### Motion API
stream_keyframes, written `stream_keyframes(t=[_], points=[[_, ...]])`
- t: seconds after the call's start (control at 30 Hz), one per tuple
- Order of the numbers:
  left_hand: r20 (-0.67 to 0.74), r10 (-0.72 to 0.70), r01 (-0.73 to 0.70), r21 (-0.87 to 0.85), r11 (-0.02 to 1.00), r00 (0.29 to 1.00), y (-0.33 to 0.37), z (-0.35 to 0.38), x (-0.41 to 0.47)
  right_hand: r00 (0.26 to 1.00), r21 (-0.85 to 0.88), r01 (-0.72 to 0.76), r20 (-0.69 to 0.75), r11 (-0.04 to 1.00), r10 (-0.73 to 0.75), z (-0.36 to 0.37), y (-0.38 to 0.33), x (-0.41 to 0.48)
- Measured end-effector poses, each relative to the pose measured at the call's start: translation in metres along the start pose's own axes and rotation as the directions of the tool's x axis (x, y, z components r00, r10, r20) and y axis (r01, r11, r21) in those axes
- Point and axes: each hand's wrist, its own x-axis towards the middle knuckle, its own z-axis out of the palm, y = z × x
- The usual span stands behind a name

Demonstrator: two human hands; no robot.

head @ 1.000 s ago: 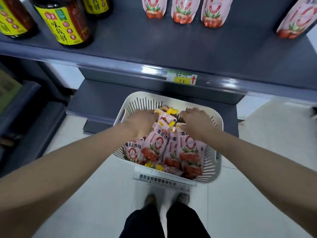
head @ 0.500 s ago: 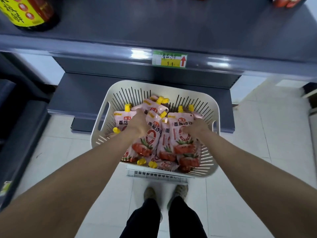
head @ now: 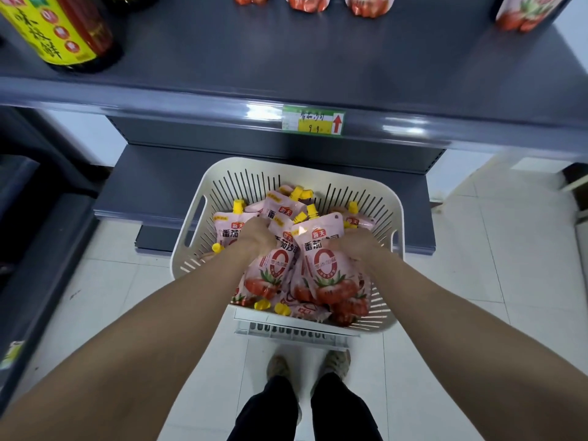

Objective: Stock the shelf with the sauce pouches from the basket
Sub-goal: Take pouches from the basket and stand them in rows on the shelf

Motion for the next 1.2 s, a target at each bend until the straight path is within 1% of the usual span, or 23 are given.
stream_keyframes(t=[0.07,0.13,0.2,0.3,0.4,0.47,0.53,0.6,0.63,0.7,0.77,0.87,0.97,1.03,1.2], points=[[-0.043,-0.003,0.002,-0.030,1.000,0.999,-0.002,-0.006,-0.006,0.998,-0.068,0.055,-0.018,0.996,-0.056,0.002,-0.005,-0.012],[-0.090,-0.009,0.002,-0.074,0.997,0.996,-0.002,-0.014,-0.013,0.993,-0.051,0.118,-0.014,0.992,-0.119,0.000,-0.010,-0.023],[-0.128,0.000,-0.014,-0.104,0.995,0.992,0.001,-0.025,-0.022,0.985,-0.040,0.164,-0.056,0.986,-0.166,-0.005,-0.019,-0.033],[-0.193,0.070,-0.100,-0.148,0.984,0.979,0.014,-0.046,-0.037,0.972,0.129,0.218,-0.114,0.967,-0.204,-0.021,-0.039,-0.053],[-0.276,0.148,-0.203,-0.182,0.962,0.950,0.032,-0.072,-0.051,0.948,0.167,0.305,-0.150,0.938,-0.281,-0.048,-0.064,-0.077],[-0.312,0.195,-0.276,-0.240,0.931,0.930,0.046,-0.090,-0.061,0.914,0.195,0.394,-0.183,0.898,-0.362,-0.067,-0.083,-0.094],[-0.355,0.235,-0.346,-0.290,0.893,0.905,0.063,-0.109,-0.073,0.876,0.223,0.467,-0.251,0.856,-0.412,-0.088,-0.102,-0.112],[-0.384,0.286,-0.409,-0.289,0.866,0.878,0.083,-0.125,-0.083,0.827,0.220,0.543,-0.309,0.811,-0.470,-0.110,-0.116,-0.124],[-0.405,0.314,-0.438,-0.259,0.861,0.859,0.095,-0.133,-0.088,0.806,0.225,0.573,-0.330,0.788,-0.492,-0.121,-0.123,-0.131],[-0.461,0.344,-0.482,-0.225,0.846,0.818,0.119,-0.149,-0.097,0.776,0.235,0.611,-0.367,0.756,-0.513,-0.145,-0.137,-0.139],[-0.474,0.340,-0.512,-0.300,0.805,0.812,0.144,-0.162,-0.104,0.753,0.258,0.638,-0.406,0.725,-0.518,-0.172,-0.149,-0.145],[-0.467,0.360,-0.568,-0.452,0.687,0.808,0.184,-0.170,-0.110,0.710,0.291,0.686,-0.471,0.667,-0.524,-0.213,-0.167,-0.141],[-0.490,0.379,-0.614,-0.531,0.584,0.785,0.225,-0.168,-0.108,0.681,0.316,0.716,-0.511,0.622,-0.524,-0.256,-0.186,-0.118],[-0.506,0.381,-0.628,-0.531,0.569,0.773,0.250,-0.164,-0.101,0.683,0.318,0.716,-0.506,0.622,-0.527,-0.284,-0.200,-0.098],[-0.546,0.380,-0.653,-0.497,0.571,0.747,0.308,-0.151,-0.075,0.697,0.324,0.704,-0.483,0.631,-0.530,-0.337,-0.230,-0.042]])
